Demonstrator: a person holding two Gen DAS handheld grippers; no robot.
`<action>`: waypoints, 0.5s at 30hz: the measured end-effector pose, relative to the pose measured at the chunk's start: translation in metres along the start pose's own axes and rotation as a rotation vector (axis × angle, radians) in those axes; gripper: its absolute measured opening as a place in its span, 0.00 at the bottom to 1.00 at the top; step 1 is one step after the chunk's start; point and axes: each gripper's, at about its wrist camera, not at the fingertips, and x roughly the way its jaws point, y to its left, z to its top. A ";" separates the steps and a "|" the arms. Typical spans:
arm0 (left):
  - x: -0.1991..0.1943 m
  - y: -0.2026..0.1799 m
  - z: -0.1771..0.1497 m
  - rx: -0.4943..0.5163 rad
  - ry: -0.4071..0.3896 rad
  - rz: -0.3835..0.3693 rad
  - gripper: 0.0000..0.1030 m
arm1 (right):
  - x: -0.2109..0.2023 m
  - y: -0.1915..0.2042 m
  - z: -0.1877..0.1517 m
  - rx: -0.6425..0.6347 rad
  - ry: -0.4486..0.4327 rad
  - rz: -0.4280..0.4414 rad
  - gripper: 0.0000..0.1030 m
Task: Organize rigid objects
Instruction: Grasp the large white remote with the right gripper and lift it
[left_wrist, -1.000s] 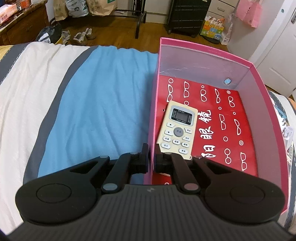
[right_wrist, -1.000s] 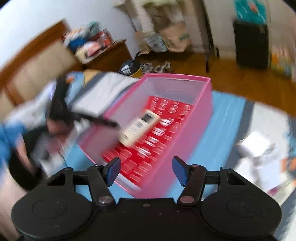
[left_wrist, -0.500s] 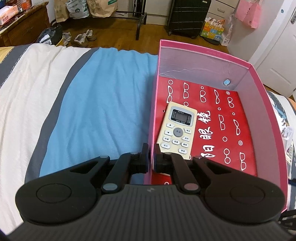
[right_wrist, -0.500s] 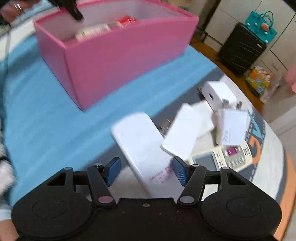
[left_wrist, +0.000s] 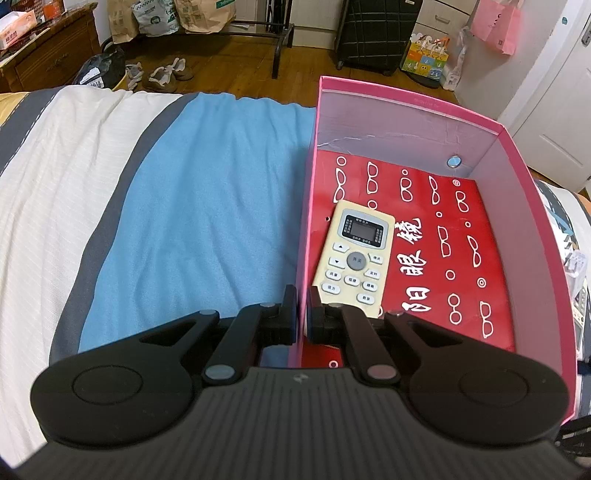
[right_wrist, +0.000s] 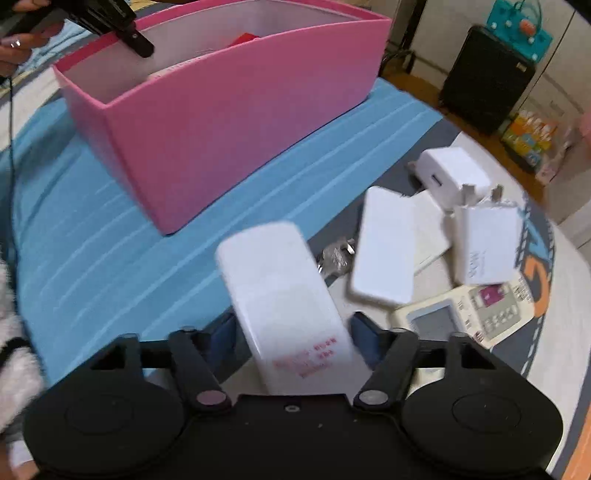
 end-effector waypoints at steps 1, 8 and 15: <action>0.000 0.000 0.000 -0.001 0.000 0.000 0.04 | -0.002 0.000 0.000 0.025 0.004 0.020 0.62; 0.000 0.000 0.000 -0.005 0.002 0.001 0.04 | 0.012 0.016 0.009 -0.052 -0.010 0.012 0.62; 0.002 -0.001 0.001 -0.011 0.008 0.001 0.04 | -0.007 0.023 0.014 -0.019 -0.154 -0.007 0.59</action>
